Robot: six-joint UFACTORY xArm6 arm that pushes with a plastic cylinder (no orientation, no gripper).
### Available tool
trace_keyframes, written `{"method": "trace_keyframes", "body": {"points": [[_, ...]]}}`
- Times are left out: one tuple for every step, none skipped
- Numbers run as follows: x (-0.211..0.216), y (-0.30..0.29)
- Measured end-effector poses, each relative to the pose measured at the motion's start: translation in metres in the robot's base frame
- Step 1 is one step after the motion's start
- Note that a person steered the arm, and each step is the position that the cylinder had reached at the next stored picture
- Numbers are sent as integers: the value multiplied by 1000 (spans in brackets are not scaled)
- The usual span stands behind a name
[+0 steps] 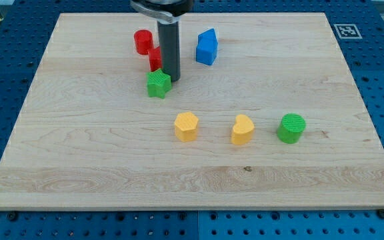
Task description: Slide the green star horizontal to the left of hexagon
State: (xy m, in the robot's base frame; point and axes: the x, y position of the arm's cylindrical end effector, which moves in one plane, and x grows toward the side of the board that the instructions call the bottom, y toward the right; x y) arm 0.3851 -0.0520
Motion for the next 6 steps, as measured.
{"method": "trace_keyframes", "body": {"points": [[0,-28],[12,-38],[48,-37],[81,-37],[94,-37],[92,-37]]}}
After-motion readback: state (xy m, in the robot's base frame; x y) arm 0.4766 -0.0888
